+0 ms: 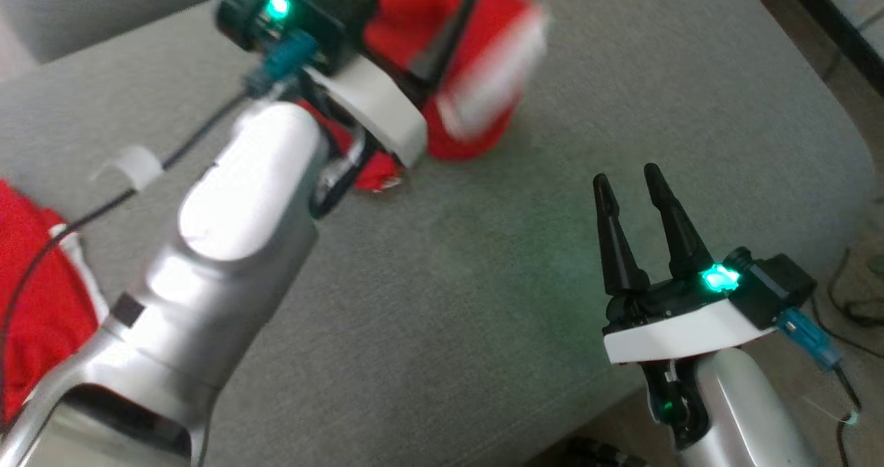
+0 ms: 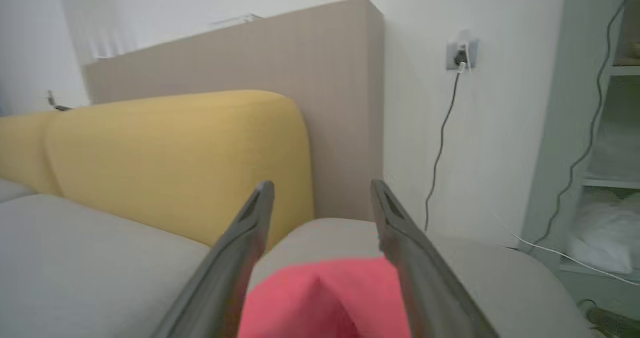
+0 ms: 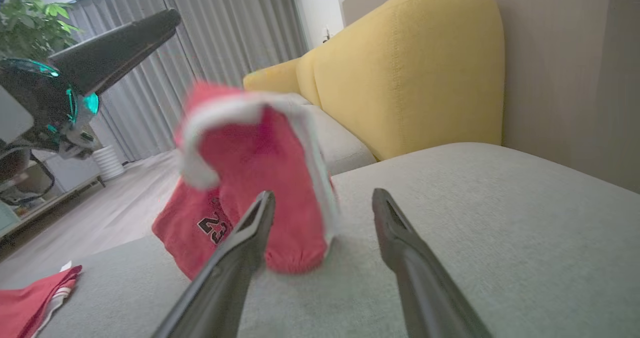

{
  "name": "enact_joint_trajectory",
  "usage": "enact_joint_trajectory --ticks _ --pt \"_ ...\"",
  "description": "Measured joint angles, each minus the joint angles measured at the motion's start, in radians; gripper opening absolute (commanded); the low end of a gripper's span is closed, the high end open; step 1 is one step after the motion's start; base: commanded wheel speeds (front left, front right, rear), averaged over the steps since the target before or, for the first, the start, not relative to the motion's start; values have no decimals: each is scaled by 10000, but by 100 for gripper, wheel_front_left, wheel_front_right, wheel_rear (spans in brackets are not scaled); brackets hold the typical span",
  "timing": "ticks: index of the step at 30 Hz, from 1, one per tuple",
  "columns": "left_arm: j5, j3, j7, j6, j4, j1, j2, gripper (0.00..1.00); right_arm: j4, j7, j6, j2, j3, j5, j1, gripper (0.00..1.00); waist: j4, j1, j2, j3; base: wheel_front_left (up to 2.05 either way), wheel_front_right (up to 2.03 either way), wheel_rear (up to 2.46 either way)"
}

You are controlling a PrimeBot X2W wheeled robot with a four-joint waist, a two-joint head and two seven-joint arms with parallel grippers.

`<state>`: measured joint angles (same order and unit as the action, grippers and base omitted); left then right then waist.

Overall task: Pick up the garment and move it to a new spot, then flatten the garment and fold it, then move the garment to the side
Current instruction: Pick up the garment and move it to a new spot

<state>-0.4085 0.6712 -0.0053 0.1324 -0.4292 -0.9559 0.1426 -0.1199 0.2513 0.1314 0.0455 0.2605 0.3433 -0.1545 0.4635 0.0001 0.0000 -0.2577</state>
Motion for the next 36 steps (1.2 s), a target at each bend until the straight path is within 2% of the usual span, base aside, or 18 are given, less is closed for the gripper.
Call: enact_joint_trajectory --ticks 3,7,15,22,29,33,36 --pt "-203 449 -301 0 -272 0 56 100 0 0 0 -2 -107 0 3 100 98 2 0 -191 0 0 0" --pt "-418 470 -667 0 -562 0 221 100 -4 2 0 -2 -244 -42 4 100 -113 0 0 -186 0 0 0" --pt "-548 320 -1628 -113 -909 344 702 100 -213 12 0 -2 -790 -587 11 100 -1437 -1 0 243 0 0 0" --pt "-598 36 -2197 -773 -604 1983 1315 100 -401 12 0 -2 -1281 -1049 129 100 -2815 -2 0 822 0 0 0" --pt "-803 -322 -2439 -1730 476 4571 1691 100 -564 12 0 -6 -1643 -1475 724 100 -3983 -2 0 1370 0 0 0" --pt "-802 -623 -2443 -2395 1298 6525 1645 100 -675 12 0 -6 -1755 -1682 963 100 -4510 -3 0 1707 0 0 0" --pt "-602 -917 -2449 -2564 1726 7322 1478 100 -698 12 0 -6 -1806 -1689 1127 100 -4734 -3 0 1784 0 0 0"
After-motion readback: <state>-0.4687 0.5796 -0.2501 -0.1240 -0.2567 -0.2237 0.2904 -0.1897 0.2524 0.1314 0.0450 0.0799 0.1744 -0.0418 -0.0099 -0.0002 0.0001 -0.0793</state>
